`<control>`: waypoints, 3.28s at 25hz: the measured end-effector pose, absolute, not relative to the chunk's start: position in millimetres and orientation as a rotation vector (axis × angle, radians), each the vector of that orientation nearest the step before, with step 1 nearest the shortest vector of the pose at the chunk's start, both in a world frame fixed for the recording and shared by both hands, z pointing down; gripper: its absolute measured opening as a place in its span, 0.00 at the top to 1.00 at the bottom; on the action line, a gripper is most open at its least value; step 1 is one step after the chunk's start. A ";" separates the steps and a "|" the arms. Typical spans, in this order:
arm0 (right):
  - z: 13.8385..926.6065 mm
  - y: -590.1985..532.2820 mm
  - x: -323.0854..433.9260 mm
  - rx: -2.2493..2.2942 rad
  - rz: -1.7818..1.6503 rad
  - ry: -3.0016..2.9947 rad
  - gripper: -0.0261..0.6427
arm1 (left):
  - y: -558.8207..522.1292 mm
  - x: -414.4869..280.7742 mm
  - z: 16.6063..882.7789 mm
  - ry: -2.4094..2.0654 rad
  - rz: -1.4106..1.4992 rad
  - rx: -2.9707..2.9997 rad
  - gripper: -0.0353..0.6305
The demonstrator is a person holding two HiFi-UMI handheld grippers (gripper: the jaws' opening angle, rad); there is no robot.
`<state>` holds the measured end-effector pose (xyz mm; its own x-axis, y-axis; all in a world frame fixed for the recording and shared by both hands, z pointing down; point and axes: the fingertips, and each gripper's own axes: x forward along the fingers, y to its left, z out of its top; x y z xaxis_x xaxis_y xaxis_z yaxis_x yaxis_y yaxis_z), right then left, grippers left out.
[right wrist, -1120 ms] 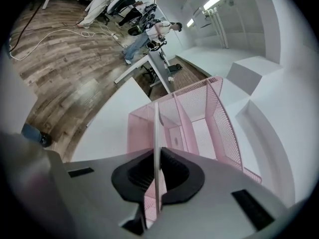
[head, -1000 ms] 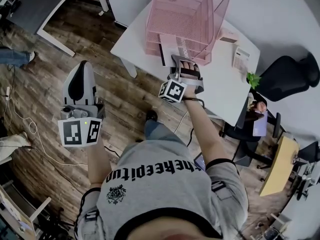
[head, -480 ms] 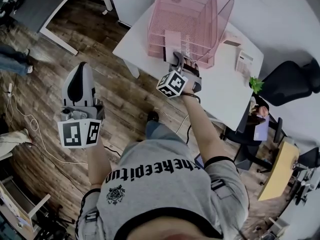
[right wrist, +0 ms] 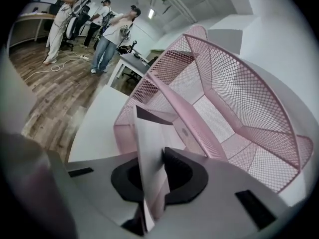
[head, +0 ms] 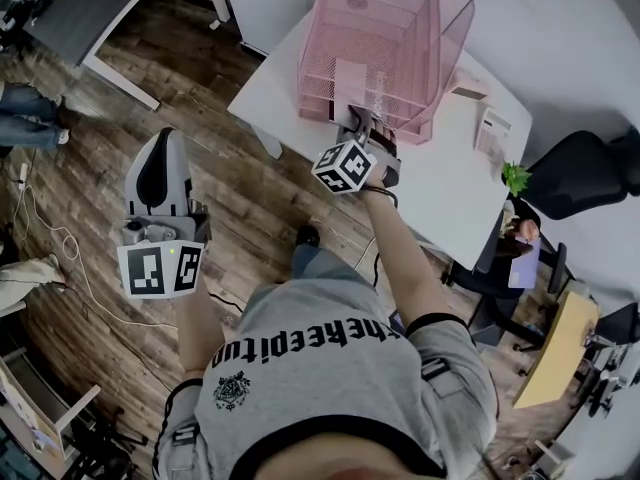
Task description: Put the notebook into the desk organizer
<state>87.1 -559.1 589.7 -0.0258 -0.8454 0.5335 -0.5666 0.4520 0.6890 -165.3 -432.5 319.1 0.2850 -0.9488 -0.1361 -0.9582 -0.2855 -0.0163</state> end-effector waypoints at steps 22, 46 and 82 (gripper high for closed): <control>593.3 -547.1 63.1 1.157 0.030 -2.022 0.60 | -445.1 -161.4 320.0 1.823 0.160 -2.435 0.94; 599.3 -515.9 48.0 0.869 0.078 -2.057 0.50 | -445.9 -153.9 319.5 1.800 0.164 -2.448 0.94; 553.3 -519.7 58.8 1.412 0.370 -2.213 0.78 | -433.1 -140.2 301.4 1.654 0.195 -2.528 0.94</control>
